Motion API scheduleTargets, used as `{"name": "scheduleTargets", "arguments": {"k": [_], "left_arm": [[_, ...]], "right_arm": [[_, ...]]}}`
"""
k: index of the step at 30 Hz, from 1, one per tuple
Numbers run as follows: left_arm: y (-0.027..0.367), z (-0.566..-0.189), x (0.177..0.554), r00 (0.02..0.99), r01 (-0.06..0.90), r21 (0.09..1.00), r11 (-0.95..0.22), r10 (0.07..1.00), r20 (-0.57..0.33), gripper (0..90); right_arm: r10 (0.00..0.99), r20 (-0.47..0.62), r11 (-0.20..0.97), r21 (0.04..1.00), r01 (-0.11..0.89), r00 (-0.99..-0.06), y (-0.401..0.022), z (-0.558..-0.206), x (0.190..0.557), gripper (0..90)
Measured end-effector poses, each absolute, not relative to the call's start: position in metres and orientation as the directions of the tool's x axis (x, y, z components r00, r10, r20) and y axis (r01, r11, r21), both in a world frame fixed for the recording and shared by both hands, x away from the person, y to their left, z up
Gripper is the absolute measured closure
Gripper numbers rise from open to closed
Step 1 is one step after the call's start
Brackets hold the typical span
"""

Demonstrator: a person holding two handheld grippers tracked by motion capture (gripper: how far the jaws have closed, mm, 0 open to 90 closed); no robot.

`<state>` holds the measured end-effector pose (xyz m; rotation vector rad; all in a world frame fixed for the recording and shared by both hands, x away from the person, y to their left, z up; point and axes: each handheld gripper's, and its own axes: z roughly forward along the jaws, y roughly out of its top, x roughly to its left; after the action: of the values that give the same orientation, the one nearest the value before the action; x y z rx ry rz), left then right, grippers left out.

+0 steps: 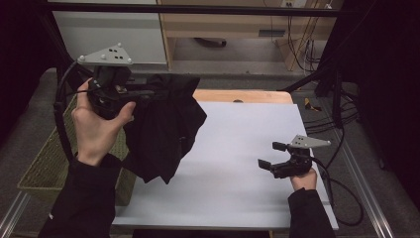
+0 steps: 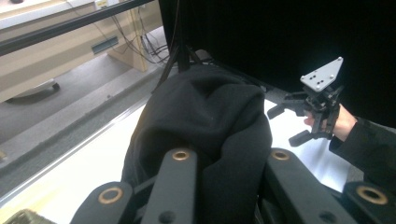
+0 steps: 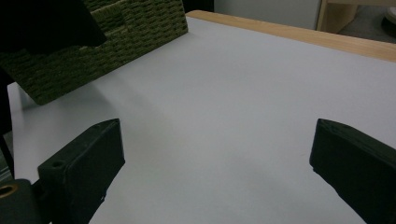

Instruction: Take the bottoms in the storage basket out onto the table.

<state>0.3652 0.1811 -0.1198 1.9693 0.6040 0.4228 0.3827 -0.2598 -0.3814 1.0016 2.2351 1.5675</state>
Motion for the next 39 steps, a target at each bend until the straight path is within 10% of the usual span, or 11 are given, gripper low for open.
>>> {"name": "scheduleTargets", "arguments": {"k": [39], "left_arm": [[0.137, -0.191, 0.405, 0.836, 0.278, 0.87, -0.406, 0.548, -0.011, 80.1]], "right_arm": [[0.644, 0.19, 0.192, 0.898, 0.397, -0.741, -0.259, -0.381, 0.382, 3.6]]}}
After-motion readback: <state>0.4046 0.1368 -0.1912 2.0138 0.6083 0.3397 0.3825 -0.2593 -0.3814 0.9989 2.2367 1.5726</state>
